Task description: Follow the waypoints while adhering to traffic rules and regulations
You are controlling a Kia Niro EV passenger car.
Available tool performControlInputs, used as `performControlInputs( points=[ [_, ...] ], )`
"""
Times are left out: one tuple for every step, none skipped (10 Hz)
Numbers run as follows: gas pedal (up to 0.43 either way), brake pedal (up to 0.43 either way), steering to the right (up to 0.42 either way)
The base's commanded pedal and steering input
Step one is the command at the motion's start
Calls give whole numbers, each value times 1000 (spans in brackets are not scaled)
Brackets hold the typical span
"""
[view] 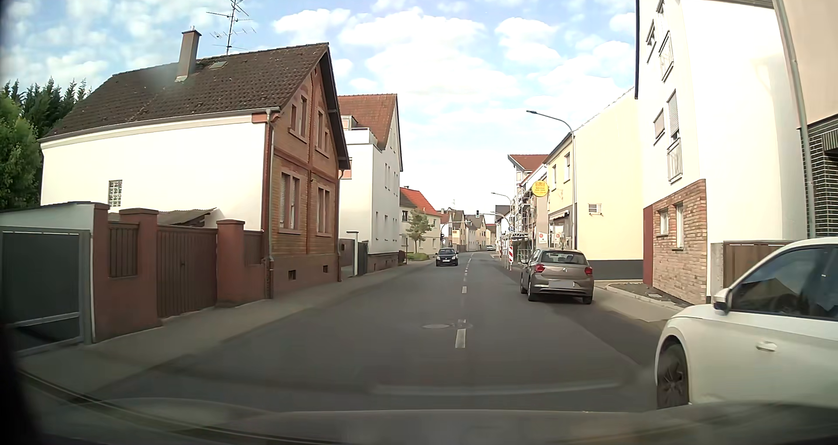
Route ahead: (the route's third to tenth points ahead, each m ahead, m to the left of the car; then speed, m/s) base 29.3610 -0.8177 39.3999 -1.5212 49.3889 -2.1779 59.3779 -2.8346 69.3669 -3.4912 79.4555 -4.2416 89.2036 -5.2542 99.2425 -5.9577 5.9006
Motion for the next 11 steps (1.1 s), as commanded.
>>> performControlInputs(
  points=[
    [370,24,47],
    [370,24,38],
    [358,24,33],
    [358,24,28],
    [350,30,26],
    [339,30,24],
    [319,30,23],
    [311,24,17],
    [311,24,10],
    [299,24,4],
    [287,30,2]
  ],
)
